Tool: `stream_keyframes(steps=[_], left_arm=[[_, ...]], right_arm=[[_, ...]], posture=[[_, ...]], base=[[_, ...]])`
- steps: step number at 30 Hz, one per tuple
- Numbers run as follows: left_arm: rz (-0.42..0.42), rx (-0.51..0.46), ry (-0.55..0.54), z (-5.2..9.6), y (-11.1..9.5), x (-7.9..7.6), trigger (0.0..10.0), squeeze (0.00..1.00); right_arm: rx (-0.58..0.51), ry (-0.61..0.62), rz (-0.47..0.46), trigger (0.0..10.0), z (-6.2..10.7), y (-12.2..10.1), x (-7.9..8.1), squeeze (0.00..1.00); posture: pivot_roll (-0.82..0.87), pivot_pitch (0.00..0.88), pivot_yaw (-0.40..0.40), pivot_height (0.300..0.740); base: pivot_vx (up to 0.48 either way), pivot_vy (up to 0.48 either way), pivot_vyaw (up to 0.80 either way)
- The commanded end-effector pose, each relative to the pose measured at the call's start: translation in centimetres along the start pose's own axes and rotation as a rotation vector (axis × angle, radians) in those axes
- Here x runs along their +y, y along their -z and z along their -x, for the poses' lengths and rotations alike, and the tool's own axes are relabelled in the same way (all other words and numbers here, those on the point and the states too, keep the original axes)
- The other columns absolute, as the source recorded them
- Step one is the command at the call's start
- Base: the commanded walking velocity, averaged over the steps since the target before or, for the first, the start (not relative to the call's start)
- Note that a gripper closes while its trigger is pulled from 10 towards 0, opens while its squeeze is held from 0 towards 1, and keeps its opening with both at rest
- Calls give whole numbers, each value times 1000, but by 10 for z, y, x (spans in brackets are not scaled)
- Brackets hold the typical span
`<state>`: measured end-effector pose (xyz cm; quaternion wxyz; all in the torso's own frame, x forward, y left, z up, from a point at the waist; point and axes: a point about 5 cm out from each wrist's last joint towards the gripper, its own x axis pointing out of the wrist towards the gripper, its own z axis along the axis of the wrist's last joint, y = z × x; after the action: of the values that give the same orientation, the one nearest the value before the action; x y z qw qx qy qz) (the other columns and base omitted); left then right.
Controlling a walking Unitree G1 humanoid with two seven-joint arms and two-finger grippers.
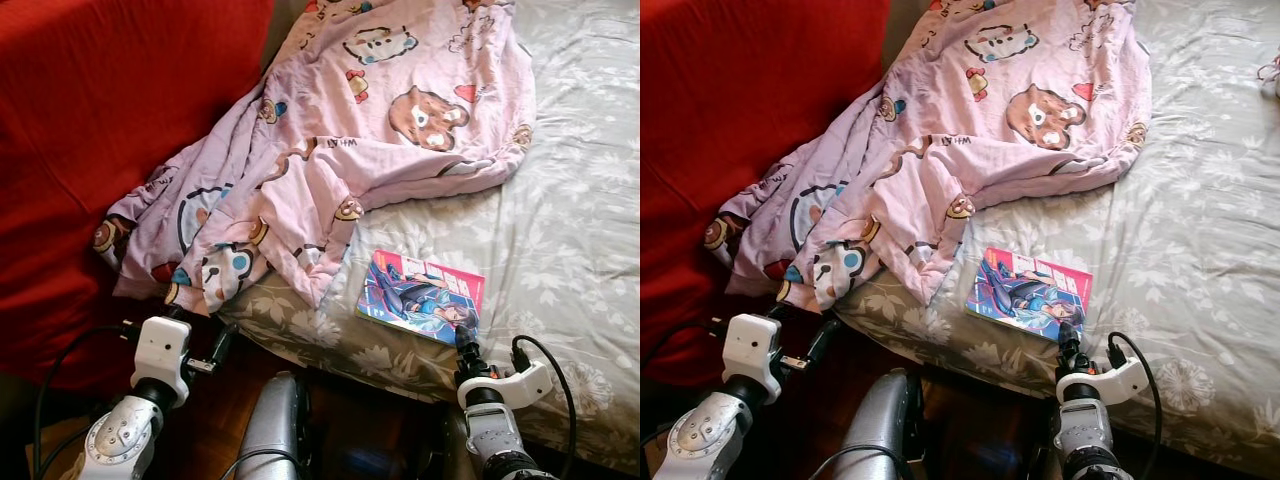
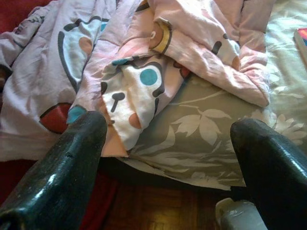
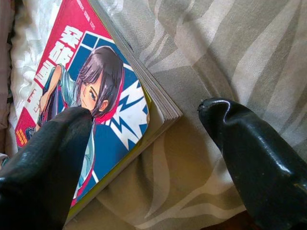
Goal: Clean up the room
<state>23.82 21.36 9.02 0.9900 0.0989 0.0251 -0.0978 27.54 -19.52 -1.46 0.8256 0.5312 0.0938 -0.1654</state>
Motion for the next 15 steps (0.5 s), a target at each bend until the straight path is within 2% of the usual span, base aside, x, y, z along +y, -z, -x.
stream_keyframes(steps=[1, 8, 10, 11, 13, 14, 15], left_arm=[[-22, 20, -11, 6, 1, 5, 10000, 0], [-31, 25, -12, 7, 0, 5, 10000, 0], [-32, 25, -14, 7, 0, 5, 10000, 0], [-34, 27, -15, 8, 0, 5, 10000, 0], [-35, 28, -16, 8, 0, 5, 10000, 0], [-36, 29, -16, 8, 0, 5, 10000, 0], [-36, 29, -16, 8, 0, 5, 10000, 0]], right_arm=[[46, 89, -31, 10000, 12, 14, -19, 0], [39, 43, -31, 10000, 5, 10, -7, 0], [37, 34, -32, 9216, 3, 10, -5, 0], [35, 23, -32, 1216, 1, 9, -1, 0], [35, 16, -32, 1216, 1, 9, 1, 0], [35, 13, -33, 0, 0, 9, 1, 0], [35, 13, -33, 0, 0, 9, 1, 0]], posture=[[253, 263, 132, 602], [257, 269, 133, 602], [258, 269, 133, 602], [259, 269, 134, 602], [259, 269, 134, 602], [259, 269, 134, 602], [259, 269, 134, 602]], base=[[0, 0, 0], [0, 0, 0], [0, 0, 0], [0, 0, 0], [0, 0, 0], [0, 0, 0], [0, 0, 0]])
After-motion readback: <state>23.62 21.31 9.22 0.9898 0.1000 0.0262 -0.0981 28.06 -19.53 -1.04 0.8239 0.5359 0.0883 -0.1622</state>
